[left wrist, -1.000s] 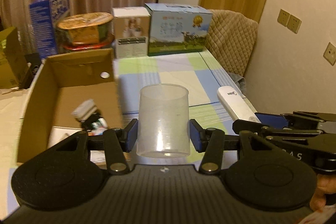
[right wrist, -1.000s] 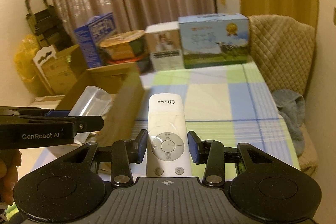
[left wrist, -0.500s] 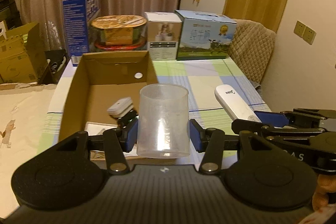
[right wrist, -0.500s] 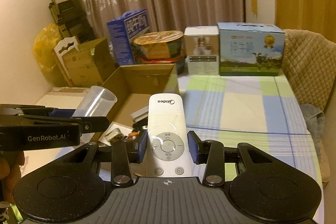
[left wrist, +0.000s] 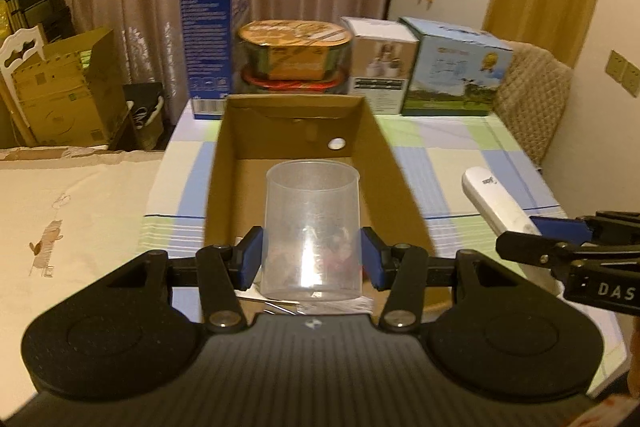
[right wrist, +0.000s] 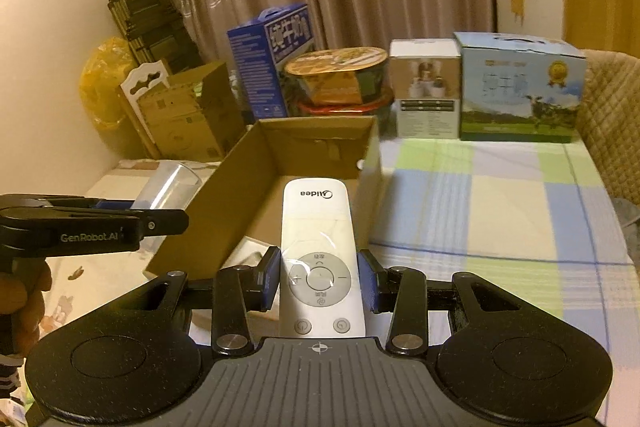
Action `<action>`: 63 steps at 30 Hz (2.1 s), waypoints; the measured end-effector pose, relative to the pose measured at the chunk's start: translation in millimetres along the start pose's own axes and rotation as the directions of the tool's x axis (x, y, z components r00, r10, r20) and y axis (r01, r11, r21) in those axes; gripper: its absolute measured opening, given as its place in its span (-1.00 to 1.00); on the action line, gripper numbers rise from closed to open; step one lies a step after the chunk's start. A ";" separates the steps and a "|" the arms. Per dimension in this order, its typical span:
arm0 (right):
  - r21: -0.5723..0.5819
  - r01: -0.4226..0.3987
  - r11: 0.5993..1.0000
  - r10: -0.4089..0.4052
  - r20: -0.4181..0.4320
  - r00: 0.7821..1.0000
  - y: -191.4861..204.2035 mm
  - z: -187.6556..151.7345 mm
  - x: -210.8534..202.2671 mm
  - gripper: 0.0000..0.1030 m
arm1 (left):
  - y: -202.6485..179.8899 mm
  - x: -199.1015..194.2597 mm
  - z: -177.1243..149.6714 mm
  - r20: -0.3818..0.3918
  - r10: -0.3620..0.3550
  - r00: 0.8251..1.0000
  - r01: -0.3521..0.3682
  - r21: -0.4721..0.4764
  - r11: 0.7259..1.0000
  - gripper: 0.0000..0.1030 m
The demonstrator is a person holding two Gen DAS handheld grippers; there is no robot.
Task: Organize rigid objects
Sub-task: 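Carry the clear cup and white remote over the cardboard box, then open the left tool to drop the clear cup into the box, then open the right tool to drop the white remote into the box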
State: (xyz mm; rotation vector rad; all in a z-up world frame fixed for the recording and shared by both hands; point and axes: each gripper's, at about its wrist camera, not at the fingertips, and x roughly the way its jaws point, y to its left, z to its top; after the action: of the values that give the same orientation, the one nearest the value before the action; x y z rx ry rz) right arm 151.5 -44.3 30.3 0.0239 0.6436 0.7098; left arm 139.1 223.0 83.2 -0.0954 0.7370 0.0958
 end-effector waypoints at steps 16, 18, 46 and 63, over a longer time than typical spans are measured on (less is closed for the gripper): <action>-0.005 -0.024 1.000 0.023 -0.092 0.995 8.0 7.2 103.4 -0.27 | 43.4 87.6 -6.8 -0.100 0.006 0.995 -0.007 -0.013 1.000 -0.10; -0.007 -0.026 1.000 0.025 -0.100 0.995 8.4 6.1 110.4 -0.27 | 44.9 93.0 -8.2 -0.105 0.002 0.994 -0.004 -0.016 1.000 -0.10; 0.008 -0.018 1.000 0.019 -0.113 0.993 6.7 5.9 132.7 -0.27 | 40.8 114.4 -8.3 -0.116 -0.005 0.993 0.008 0.030 1.000 0.15; 0.015 -0.027 1.000 0.029 -0.110 0.993 13.1 9.8 127.0 -0.26 | 40.3 98.0 -5.7 -0.111 -0.009 0.994 0.012 0.028 1.000 0.15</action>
State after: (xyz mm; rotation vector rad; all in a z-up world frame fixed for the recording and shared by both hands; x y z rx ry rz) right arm 222.2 45.5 -27.6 0.0059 0.7553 0.7377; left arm 202.6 267.6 10.9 -0.0778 0.8487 0.0705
